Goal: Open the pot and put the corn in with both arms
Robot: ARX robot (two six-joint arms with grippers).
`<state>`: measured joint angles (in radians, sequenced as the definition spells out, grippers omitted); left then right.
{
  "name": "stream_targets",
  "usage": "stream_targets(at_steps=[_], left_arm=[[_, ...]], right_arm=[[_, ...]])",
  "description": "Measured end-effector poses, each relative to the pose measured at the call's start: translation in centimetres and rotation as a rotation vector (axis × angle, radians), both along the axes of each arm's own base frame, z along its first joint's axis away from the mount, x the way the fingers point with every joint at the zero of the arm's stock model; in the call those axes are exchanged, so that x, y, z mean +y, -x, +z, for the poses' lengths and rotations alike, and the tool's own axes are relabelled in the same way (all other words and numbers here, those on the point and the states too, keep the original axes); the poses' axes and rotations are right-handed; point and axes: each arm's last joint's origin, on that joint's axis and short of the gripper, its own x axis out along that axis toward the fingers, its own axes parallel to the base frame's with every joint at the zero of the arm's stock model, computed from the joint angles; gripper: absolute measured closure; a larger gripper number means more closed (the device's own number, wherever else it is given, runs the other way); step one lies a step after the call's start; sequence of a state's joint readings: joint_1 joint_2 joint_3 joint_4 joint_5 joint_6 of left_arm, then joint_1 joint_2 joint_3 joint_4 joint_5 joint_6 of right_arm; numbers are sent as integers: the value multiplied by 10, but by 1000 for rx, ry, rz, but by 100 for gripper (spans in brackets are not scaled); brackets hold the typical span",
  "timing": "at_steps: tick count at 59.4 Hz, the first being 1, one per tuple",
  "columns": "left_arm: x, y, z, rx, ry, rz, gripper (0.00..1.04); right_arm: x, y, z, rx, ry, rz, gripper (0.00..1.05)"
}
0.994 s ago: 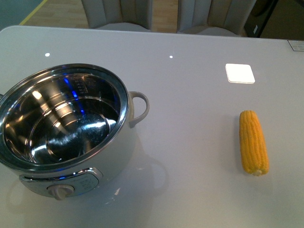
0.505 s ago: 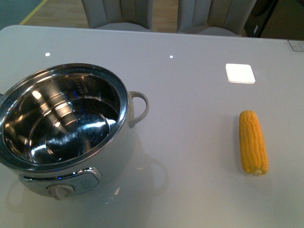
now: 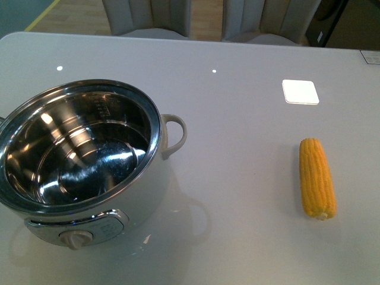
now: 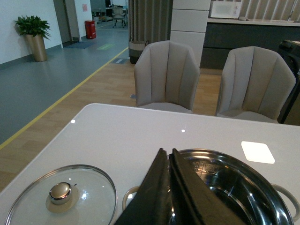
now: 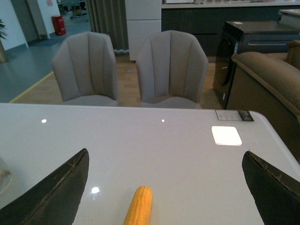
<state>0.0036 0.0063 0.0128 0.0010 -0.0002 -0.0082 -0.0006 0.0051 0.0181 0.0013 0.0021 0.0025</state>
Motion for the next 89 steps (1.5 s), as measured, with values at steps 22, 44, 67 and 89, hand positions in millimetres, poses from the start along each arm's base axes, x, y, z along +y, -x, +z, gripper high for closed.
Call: stream_targets(at_steps=[22,44,67,89], left_arm=[[0,0,0,-1,0,0,18],[0,0,0,-1,-3,0,7],[0,0,0,-1,-2,-1,7],[0,0,0,-1,-2,-1,7]], right_arm=[[9,-25,-12,673,-328,-172,9],[24,-95,-25,764,-298,-153,9],[29,-175,-76,924,-140,-158,9],[49,-208,-109,1041,-59,-130,9]])
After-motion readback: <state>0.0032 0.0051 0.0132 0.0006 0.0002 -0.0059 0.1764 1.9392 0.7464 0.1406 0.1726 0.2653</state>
